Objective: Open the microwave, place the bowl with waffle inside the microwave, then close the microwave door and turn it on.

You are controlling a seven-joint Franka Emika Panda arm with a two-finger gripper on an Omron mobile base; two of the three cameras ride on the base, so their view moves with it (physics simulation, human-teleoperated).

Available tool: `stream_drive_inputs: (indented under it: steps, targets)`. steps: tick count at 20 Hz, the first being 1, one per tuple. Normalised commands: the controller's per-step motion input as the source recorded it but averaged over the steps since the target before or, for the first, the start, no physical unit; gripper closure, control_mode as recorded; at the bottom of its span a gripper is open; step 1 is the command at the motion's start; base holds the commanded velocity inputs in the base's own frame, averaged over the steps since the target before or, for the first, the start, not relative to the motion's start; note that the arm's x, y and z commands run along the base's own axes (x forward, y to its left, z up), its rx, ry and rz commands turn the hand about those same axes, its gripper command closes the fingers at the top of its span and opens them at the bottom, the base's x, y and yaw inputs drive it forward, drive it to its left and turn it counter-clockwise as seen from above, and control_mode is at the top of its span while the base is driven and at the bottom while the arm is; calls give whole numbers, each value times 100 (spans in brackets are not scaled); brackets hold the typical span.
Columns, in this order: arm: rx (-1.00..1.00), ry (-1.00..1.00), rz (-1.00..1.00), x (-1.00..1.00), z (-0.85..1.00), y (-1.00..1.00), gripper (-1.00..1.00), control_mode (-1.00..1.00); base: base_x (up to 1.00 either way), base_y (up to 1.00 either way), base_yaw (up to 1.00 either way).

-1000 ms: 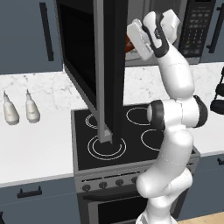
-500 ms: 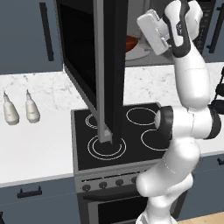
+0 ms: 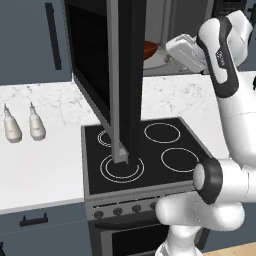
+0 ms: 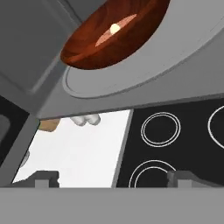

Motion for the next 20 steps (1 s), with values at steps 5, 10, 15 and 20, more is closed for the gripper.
stream_drive_inputs:
  steps: [5, 10, 15, 20]
  targets:
    - [-49, -43, 17, -100, -3, 0, -100, -100, 0, 0, 0]
    - [-57, -38, 18, -100, 2, 13, -100, -100, 0, 0, 0]
    - [-71, -11, 24, -100, 16, 80, -100, -100, 0, 0, 0]
    - [-58, 6, 12, -100, 17, 93, -100, -100, 0, 0, 0]
